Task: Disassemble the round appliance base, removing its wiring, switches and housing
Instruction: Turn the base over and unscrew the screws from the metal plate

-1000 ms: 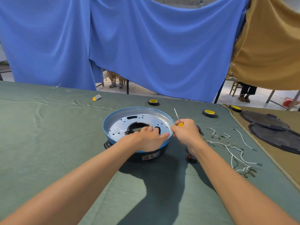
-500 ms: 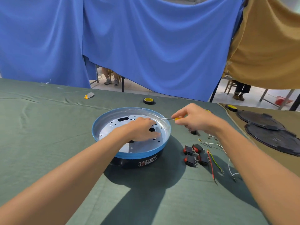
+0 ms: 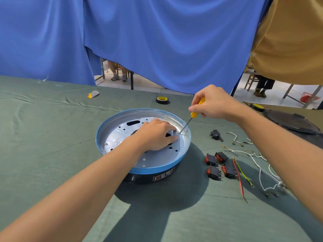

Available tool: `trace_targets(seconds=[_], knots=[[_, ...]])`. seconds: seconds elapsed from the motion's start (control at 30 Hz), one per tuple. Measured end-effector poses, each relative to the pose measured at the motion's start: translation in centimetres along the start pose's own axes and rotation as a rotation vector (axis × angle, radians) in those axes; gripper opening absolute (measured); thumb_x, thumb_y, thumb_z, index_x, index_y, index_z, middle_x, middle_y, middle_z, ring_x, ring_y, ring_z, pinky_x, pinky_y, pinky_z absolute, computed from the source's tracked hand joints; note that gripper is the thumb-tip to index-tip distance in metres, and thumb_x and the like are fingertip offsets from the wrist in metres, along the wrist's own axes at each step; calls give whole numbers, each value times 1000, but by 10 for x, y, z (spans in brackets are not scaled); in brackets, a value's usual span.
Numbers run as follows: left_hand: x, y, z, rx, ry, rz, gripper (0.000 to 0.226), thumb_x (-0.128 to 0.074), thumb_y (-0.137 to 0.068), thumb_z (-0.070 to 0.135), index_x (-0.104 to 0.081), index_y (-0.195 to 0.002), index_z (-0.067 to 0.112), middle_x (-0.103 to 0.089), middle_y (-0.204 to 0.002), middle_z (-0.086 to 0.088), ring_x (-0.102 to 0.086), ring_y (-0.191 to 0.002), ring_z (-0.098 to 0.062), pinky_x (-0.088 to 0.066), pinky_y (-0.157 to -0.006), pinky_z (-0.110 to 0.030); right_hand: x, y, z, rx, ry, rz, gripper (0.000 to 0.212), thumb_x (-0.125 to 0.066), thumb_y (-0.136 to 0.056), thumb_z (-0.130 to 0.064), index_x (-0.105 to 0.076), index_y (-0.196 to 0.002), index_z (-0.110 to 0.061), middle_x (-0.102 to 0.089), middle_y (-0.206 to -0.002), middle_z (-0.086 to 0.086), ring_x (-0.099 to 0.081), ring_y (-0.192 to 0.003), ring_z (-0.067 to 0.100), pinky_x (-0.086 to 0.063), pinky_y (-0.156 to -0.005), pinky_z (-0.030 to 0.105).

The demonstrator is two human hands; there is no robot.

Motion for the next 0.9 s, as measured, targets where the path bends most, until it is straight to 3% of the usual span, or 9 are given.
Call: trace_targets(seconds=[0.2,0.47,0.6,0.67,0.77,0.9], knots=[[-2,0,-2,27,-8,-21,40,-44,-98,50,-65,-120,24,-57,-127,5,-42,-124,-24,-41,-97,-49,6,-2,-8,43,46,8,14,-71,-86,-26,-69,-76,-17,-58,-54,-7,-55,-51,3,-32,-38,8],[-4,0,-2,52,-1,-47,45,-42,-98,51,-56,-135,30,-53,-134,4,-37,-129,-25,-38,-102,-50,-3,-6,-12,61,82,-62,15,-70,-87,-28,-66,-75,-21,-61,-67,-3,-55,-62,5,-37,-51,22],[-4,0,-3,53,4,-48,46,-43,-98,51,-54,-138,30,-53,-134,4,-37,-129,-24,-37,-103,-50,-9,-13,-20,96,263,-155,19,-66,-90,-34,-64,-77,-21,-60,-76,-2,-53,-73,10,-37,-53,26],[-4,0,-3,56,3,-48,45,-43,-98,51,-56,-136,30,-52,-136,4,-37,-130,-24,-37,-103,-49,-12,-18,-25,82,395,-222,32,-61,-90,-40,-67,-75,-13,-64,-69,2,-54,-73,18,-39,-53,28],[-4,0,-4,63,3,-51,45,-43,-98,51,-56,-135,31,-49,-141,4,-35,-133,-24,-35,-105,-49,-17,-25,-35,35,533,-345,44,-55,-91,-44,-67,-62,-14,-55,-40,-7,-54,-57,19,-38,-51,26],[-4,0,-4,61,7,-41,44,-43,-98,52,-58,-133,30,-51,-139,4,-36,-132,-24,-36,-104,-49,-28,-32,-50,68,616,-447,38,-60,-92,-37,-66,-61,-16,-52,-48,-5,-46,-50,18,-38,-50,24]])
Point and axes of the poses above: each hand's wrist, its own y-axis away from the middle knuckle, its own x-axis out of the back of the hand, z = x × y, the point moved 9 cm from there along -y, towards the middle knuckle
